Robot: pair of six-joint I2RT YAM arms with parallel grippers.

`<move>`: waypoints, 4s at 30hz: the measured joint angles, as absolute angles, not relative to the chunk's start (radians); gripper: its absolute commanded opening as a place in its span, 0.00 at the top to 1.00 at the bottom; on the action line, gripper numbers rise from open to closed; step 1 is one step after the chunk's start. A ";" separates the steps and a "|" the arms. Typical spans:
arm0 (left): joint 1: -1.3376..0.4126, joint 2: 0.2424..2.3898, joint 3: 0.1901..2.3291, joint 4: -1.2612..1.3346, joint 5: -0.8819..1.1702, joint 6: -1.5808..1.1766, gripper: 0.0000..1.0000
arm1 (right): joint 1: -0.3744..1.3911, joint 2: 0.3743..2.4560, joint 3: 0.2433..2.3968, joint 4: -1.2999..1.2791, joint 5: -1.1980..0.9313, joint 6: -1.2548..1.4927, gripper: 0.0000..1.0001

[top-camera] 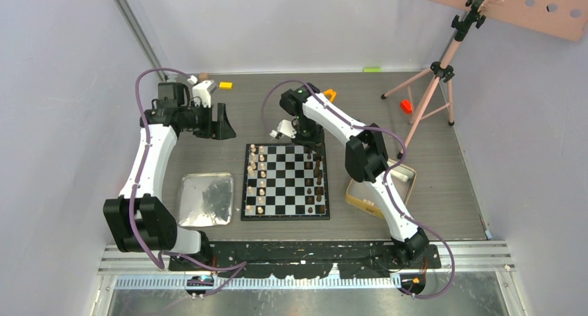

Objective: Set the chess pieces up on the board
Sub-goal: Place the chess piece on the chessboard, then adjust the storage box at the center of the board.

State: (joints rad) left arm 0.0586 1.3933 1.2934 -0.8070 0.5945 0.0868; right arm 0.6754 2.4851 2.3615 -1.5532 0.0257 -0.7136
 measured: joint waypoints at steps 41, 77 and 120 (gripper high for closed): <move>0.068 1.393 1.293 -0.807 0.609 0.087 0.25 | 0.692 2.482 2.354 -1.554 0.031 -0.731 0.67; 0.072 1.374 1.344 -0.842 0.621 0.117 0.17 | 0.103 1.790 1.418 -1.163 -0.141 -0.665 0.45; 0.072 1.404 1.318 -0.813 0.677 0.117 0.16 | -0.070 1.563 1.116 -0.975 -0.047 -0.229 0.48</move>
State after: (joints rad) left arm 0.0723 1.4036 1.3178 -0.8135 0.6769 0.1165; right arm -0.0700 1.5635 1.1160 -0.9752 -0.0471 -0.2287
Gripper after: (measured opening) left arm 0.840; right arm 0.421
